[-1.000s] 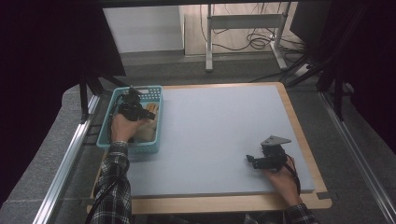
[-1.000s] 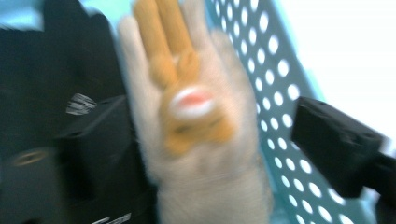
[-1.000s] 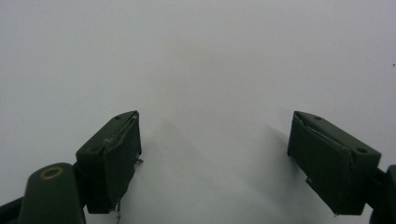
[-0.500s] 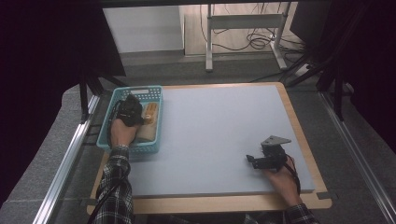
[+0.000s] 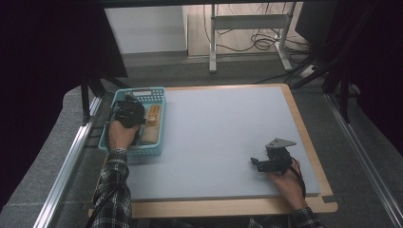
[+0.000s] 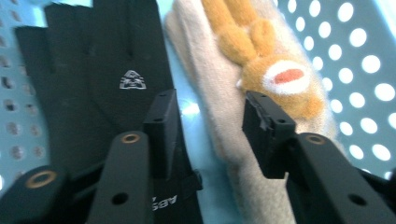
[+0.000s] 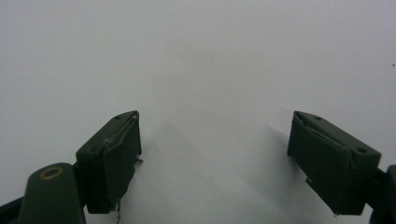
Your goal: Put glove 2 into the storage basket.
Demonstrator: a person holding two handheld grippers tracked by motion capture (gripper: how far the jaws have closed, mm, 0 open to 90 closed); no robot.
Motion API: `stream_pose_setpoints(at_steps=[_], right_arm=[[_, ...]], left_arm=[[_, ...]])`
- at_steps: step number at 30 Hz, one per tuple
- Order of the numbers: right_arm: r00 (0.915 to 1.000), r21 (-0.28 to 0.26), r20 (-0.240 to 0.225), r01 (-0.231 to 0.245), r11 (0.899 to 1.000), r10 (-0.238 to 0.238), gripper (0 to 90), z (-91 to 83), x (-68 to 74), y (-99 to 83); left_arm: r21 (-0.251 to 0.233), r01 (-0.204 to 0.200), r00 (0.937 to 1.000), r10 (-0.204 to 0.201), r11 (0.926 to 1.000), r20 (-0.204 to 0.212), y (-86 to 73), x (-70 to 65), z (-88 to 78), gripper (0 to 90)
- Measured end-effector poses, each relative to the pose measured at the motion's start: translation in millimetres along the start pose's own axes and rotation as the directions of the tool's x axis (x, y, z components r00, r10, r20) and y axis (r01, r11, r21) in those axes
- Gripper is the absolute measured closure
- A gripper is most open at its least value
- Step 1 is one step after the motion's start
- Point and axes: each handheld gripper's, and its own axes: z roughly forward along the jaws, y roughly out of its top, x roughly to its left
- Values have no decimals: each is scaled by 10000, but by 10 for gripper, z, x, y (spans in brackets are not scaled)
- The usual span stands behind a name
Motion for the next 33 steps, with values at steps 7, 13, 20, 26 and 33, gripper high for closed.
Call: stream_pose_setpoints(at_steps=[7, 13, 20, 26, 33], right_arm=[[10000, -6, -2, 8, 10000, -8, 170, 0, -1, 0], [10000, -6, 1, 12, 10000, -12, 170, 0, -1, -1], [10000, -8, 3, 13, 10000, -13, 170, 0, 0, 0], [10000, -4, 13, 19, 10000, -19, 170, -1, 1, 0], [10000, -3, 15, 21, 10000, -21, 170, -1, 1, 0]], left_arm=[[-850, 183, 9976, -126, 9962, 676, -50, 79, -161, 372], [-1286, 88, 9943, 51, 9917, 1067, -97, 71, -226, 220], [-1645, -226, 9931, 411, 9861, 1097, -149, 40, -279, 100], [-1795, -488, 9900, 715, 9825, 1219, -196, 4, -340, 54], [-1867, -1001, 9838, 1253, 9773, 1281, -235, -83, -394, 34]])
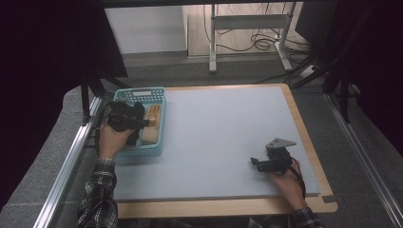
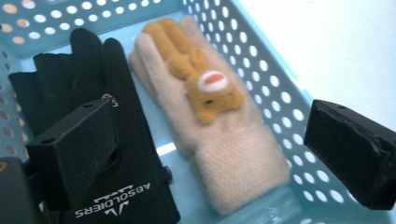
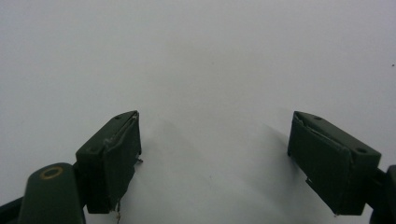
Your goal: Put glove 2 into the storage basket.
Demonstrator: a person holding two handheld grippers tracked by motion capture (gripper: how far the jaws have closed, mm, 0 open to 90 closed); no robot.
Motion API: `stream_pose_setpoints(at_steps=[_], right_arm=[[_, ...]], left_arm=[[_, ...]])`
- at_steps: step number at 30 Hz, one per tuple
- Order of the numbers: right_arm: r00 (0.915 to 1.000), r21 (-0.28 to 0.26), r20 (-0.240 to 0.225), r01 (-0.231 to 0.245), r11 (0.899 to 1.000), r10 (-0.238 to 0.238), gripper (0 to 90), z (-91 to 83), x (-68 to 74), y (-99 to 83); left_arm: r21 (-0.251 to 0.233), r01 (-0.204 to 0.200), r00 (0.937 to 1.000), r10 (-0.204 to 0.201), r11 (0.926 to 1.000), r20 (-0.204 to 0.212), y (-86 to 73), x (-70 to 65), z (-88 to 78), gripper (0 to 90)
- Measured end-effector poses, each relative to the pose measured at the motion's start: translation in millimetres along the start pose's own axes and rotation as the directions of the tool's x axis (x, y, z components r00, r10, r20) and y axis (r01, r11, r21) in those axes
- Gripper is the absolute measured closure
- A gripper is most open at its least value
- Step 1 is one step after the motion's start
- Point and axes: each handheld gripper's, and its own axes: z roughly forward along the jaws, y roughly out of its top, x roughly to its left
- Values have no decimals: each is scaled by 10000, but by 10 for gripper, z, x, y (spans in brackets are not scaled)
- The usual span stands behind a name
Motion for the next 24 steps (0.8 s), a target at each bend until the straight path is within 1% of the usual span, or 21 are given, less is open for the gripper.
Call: stream_pose_setpoints(at_steps=[5, 10, 14, 20, 24], right_arm=[[10000, -4, 2, -18, 10000, 18, 170, 0, 2, 1], [10000, 6, 8, 3, 10000, -3, 170, 0, 1, 0], [10000, -6, 5, -16, 10000, 16, 170, 0, 3, 1], [10000, 2, 8, 5, 10000, -5, 170, 0, 1, 0], [10000, -7, 6, -16, 10000, 16, 170, 0, 3, 1]], left_arm=[[-236, -283, 9995, 286, 9993, 109, -13, -94, -30, 18], [-552, -553, 9977, 573, 9969, 354, -24, -219, -62, 3], [-741, -687, 9962, 723, 9949, 480, -35, -294, -76, 0], [-824, -912, 9933, 965, 9924, 630, -64, -387, -68, 0], [-917, -1078, 9899, 1154, 9899, 823, -82, -472, -62, 0]])
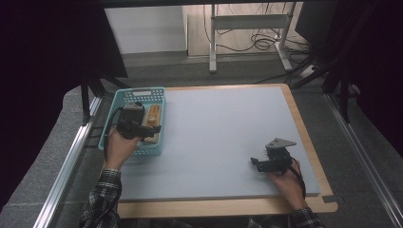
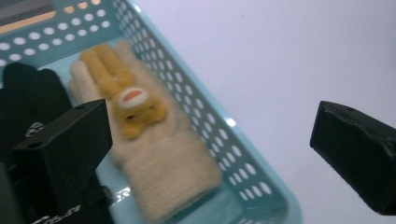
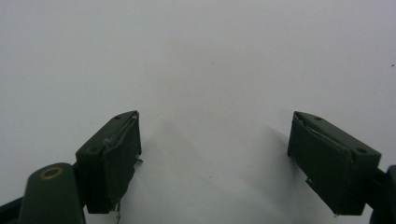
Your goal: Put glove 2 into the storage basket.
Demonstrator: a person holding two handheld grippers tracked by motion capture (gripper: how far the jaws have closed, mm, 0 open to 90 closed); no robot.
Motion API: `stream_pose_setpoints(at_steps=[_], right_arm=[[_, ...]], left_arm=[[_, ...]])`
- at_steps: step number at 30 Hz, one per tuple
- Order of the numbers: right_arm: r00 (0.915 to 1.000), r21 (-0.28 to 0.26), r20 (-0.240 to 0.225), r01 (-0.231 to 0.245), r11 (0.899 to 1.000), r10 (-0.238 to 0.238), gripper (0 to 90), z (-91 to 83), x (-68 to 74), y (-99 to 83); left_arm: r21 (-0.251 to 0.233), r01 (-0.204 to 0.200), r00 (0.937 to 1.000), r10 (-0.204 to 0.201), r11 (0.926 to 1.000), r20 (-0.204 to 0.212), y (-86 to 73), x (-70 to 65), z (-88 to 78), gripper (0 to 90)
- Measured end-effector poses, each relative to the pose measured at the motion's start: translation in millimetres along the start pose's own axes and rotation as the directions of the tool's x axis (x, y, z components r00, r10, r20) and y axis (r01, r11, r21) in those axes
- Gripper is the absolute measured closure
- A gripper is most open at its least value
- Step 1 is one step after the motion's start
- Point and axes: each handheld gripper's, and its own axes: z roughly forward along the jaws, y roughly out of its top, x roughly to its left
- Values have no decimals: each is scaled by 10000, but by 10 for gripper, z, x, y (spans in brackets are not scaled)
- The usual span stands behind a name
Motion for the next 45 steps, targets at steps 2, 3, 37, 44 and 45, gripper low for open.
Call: stream_pose_setpoints(at_steps=[2, 3, 37, 44, 45], right_arm=[[10000, -5, 4, -8, 10000, 8, 170, 0, 1, 0], [10000, -1, 0, -15, 10000, 15, 169, 0, 1, 0], [10000, -6, 1, -12, 10000, 12, 169, 1, 0, 0], [10000, -4, -2, -7, 10000, 7, 170, 0, 0, 0], [10000, -5, 0, -5, 10000, 5, 170, 0, 0, 0]], left_arm=[[-64, -114, 9999, 115, 9999, 91, -1, -52, 6, 0], [-102, -176, 9998, 178, 9998, 128, -2, -79, 11, 0], [-660, -1744, 9613, 1844, 9825, 2047, -52, -1100, 441, 0], [-815, -1983, 9452, 2125, 9768, 2478, -127, -1328, 570, 0], [-822, -2018, 9427, 2164, 9760, 2540, -140, -1358, 586, 0]])
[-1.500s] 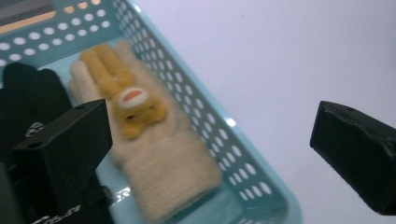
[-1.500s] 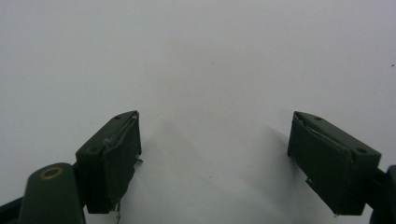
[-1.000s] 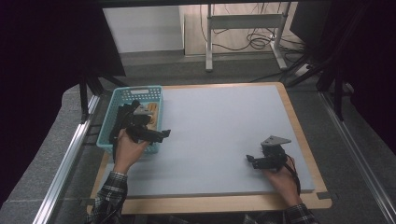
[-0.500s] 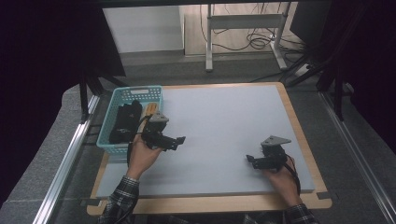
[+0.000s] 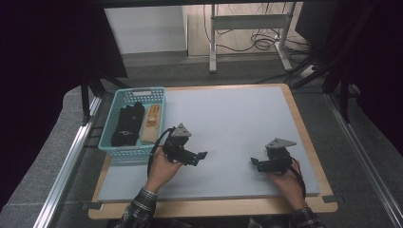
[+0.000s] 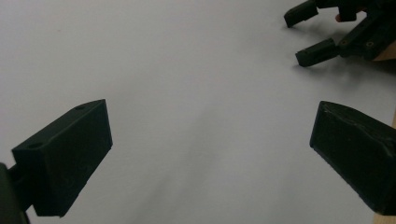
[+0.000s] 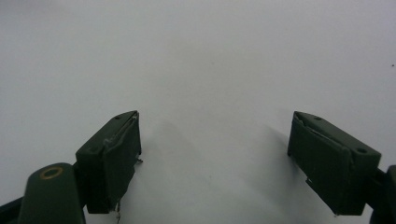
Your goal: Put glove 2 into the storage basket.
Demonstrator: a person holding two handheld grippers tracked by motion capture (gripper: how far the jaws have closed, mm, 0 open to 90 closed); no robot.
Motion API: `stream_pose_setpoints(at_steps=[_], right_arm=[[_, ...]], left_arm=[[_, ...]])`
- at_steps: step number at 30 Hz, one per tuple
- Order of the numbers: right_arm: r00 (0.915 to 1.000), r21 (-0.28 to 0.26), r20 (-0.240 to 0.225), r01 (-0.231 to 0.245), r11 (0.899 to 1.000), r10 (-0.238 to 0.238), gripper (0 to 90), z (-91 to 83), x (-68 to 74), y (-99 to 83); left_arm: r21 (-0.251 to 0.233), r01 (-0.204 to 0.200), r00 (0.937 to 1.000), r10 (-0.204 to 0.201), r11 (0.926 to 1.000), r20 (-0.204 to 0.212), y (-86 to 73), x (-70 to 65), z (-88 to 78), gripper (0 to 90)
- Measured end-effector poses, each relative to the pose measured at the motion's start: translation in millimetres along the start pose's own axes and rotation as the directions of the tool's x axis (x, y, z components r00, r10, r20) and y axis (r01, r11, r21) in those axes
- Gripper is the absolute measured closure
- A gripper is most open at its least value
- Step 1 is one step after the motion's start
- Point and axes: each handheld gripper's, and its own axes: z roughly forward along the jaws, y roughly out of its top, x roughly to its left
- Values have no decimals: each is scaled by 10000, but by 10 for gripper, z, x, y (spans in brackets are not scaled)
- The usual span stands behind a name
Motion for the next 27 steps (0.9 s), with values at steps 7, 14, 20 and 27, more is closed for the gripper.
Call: stream_pose_setpoints(at_steps=[7, 14, 20, 27], right_arm=[[10000, -2, -3, -2, 10000, 2, 170, 0, 0, 0], [10000, 6, 4, 30, 10000, -30, 170, 0, -2, 1], [10000, -3, 16, 19, 10000, -19, 170, -1, 2, 1], [10000, -4, 17, 19, 10000, -19, 169, -1, 3, 1]], left_arm=[[75, -299, 9992, 297, 9995, 285, -97, -160, 144, 0], [316, -372, 9987, 360, 9988, 363, -225, -220, 242, 0], [571, -387, 9988, 368, 9976, 332, -329, -242, 290, 0], [864, -415, 9988, 392, 9954, 282, -435, -272, 327, 0]])
